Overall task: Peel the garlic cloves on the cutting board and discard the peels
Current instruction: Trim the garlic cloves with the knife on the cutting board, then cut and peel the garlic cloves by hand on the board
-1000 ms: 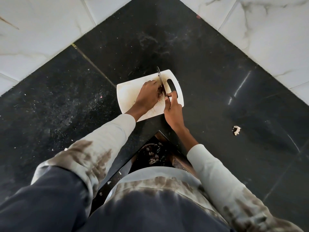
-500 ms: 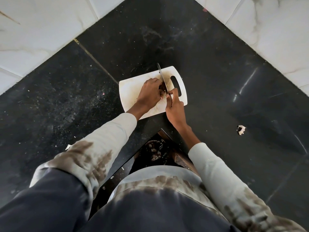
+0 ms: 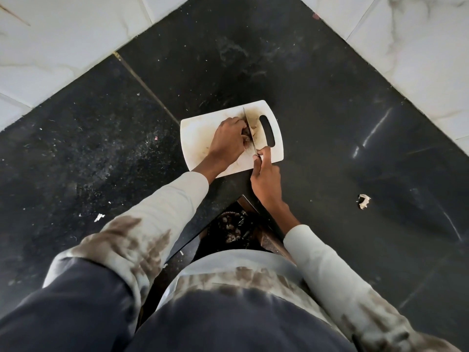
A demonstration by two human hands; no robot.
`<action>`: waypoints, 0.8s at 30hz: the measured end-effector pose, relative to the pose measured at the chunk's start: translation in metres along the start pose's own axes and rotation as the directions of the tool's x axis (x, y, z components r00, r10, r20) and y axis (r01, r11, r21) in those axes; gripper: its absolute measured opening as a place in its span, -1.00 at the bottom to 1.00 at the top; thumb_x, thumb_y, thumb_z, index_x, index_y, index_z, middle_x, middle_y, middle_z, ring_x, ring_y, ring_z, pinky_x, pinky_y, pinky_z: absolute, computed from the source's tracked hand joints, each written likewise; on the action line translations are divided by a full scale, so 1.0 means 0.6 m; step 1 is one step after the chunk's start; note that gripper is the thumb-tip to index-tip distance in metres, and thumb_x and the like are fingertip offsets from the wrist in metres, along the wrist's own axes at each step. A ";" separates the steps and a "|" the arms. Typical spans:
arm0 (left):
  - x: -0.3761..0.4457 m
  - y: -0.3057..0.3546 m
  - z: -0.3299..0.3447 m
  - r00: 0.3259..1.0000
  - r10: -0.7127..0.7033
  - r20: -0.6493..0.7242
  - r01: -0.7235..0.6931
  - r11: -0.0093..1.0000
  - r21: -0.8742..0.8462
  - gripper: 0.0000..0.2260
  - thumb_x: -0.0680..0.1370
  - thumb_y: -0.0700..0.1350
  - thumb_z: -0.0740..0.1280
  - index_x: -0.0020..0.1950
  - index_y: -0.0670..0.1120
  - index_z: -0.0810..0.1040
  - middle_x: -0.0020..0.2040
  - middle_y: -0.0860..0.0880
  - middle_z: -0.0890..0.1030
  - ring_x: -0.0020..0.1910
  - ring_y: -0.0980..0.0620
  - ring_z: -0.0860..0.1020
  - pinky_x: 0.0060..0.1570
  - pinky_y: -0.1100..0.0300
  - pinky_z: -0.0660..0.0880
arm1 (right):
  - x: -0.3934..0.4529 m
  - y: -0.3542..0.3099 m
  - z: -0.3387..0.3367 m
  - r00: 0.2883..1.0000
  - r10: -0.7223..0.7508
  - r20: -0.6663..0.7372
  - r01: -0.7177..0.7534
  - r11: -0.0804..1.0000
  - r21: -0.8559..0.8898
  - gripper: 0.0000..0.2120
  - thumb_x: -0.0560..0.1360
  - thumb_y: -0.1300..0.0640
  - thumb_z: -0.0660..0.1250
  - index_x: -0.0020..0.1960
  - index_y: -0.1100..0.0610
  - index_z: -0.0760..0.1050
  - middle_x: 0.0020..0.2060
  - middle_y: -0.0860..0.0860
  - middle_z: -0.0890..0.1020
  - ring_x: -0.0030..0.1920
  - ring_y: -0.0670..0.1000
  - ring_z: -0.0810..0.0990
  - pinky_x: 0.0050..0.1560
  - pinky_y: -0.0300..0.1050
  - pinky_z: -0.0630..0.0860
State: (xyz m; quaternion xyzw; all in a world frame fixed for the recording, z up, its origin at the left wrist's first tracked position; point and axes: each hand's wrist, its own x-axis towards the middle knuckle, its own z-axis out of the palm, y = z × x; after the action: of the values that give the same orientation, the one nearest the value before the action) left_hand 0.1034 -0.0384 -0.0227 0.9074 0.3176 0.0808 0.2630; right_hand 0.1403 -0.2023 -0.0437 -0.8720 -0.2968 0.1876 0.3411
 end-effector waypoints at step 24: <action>-0.001 -0.007 -0.033 0.971 -0.223 0.084 0.238 0.903 -0.358 -0.73 0.53 -0.26 0.50 0.22 -0.09 0.69 0.14 -0.01 0.72 0.12 0.02 0.67 0.25 0.02 0.64 | 0.091 0.029 -0.087 0.956 0.189 -0.227 -0.221 0.967 -0.126 -0.64 0.62 0.04 0.41 0.30 0.01 0.30 0.09 0.06 0.62 0.07 0.11 0.63 0.00 0.03 0.56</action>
State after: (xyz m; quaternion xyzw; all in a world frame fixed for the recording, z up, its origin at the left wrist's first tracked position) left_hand 0.0946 -0.0272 -0.0083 0.8002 0.3966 0.0882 0.4412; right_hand 0.2158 -0.2027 -0.0262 -0.9362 -0.1797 0.1048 0.2833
